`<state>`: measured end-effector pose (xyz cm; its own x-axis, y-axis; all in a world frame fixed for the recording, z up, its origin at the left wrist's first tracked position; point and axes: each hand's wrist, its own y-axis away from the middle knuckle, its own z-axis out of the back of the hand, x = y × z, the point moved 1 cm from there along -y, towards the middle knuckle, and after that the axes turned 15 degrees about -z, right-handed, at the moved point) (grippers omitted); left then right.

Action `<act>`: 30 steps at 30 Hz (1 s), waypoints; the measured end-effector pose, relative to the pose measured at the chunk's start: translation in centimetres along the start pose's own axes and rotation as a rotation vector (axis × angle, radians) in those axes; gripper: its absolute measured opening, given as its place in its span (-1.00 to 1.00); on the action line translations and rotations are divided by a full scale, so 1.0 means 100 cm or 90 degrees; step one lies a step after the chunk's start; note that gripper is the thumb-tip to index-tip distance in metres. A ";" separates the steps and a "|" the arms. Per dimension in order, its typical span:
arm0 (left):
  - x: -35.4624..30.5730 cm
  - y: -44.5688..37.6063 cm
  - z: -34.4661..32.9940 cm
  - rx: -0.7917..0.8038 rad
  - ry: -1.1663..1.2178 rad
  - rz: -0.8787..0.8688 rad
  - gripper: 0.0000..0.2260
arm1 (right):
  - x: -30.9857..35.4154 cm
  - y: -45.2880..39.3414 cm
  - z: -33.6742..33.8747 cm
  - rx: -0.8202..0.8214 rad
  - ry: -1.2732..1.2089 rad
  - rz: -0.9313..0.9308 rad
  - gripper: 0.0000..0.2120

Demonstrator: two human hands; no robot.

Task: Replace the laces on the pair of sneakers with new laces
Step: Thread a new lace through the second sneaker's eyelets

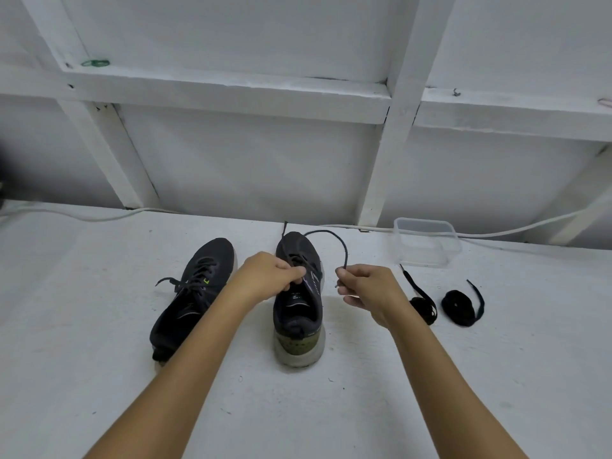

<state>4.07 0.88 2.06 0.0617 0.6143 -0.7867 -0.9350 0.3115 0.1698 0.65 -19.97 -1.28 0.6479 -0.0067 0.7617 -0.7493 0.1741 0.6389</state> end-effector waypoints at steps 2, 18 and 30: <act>0.001 -0.003 -0.002 0.006 0.000 0.025 -0.74 | -0.001 0.002 -0.005 0.038 -0.064 0.007 -0.94; 0.017 -0.009 -0.019 0.069 0.246 0.094 -0.86 | -0.014 0.000 -0.035 -0.100 0.132 0.236 -0.78; 0.015 -0.009 -0.027 0.023 0.265 0.074 -0.86 | -0.011 -0.002 -0.036 -0.164 0.187 0.308 -0.86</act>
<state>4.01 -0.47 -0.87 -0.1962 0.3049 -0.9320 -0.9140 0.2874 0.2864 0.59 -16.47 -2.60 0.2806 0.3977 0.8736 -0.9343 0.3217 0.1536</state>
